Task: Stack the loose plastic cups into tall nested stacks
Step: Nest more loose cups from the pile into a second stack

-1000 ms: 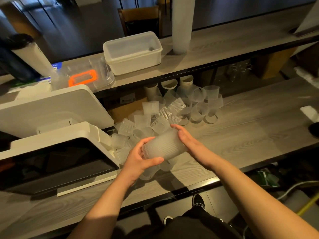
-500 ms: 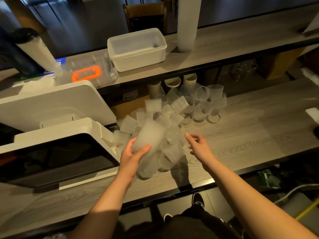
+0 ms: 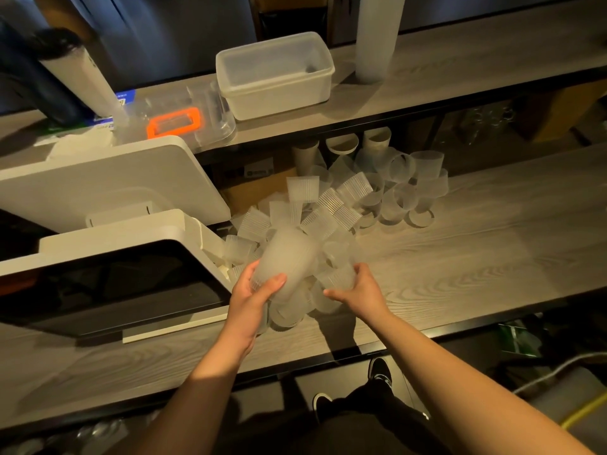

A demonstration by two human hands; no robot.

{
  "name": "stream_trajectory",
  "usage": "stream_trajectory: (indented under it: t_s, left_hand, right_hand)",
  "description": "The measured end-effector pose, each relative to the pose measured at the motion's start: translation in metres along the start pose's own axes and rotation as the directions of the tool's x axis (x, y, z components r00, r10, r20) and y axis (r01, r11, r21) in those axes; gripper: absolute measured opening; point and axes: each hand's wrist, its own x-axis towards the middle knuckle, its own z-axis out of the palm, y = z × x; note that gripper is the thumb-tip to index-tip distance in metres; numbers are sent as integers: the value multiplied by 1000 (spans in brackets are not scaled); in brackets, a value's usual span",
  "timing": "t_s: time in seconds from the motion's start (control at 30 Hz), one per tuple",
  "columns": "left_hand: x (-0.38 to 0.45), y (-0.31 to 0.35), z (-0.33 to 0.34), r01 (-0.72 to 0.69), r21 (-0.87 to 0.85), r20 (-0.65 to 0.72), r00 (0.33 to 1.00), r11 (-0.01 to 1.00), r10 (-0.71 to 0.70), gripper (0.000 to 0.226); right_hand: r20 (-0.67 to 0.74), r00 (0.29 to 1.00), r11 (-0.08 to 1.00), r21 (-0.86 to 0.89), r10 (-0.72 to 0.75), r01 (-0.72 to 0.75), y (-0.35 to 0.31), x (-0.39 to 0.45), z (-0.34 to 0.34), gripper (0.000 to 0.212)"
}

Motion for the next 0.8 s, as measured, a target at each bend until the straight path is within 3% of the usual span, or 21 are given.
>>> stream_trajectory:
  t_s: [0.27,0.57,0.7,0.8]
  left_hand:
    - [4,2,-5,13,11,-9,1000,1000,-13,82]
    - [10,13,17,17,-7,33,999,1000,-17,78]
    - [19,16,27,17,9,32,999,1000,-17,75]
    - [25,18,35,18,6,19,1000,1000,-18,79]
  right_hand:
    - [-104,991,996,-26,-89,87,-6,4,-20,82]
    - [-216,976,994,98,-27,49,-11,20,-57,75]
    - [-245,970,988,153,4,34,-19,30,-72,89]
    - [-234,972,986,157,-8,46,-26,39,-83,83]
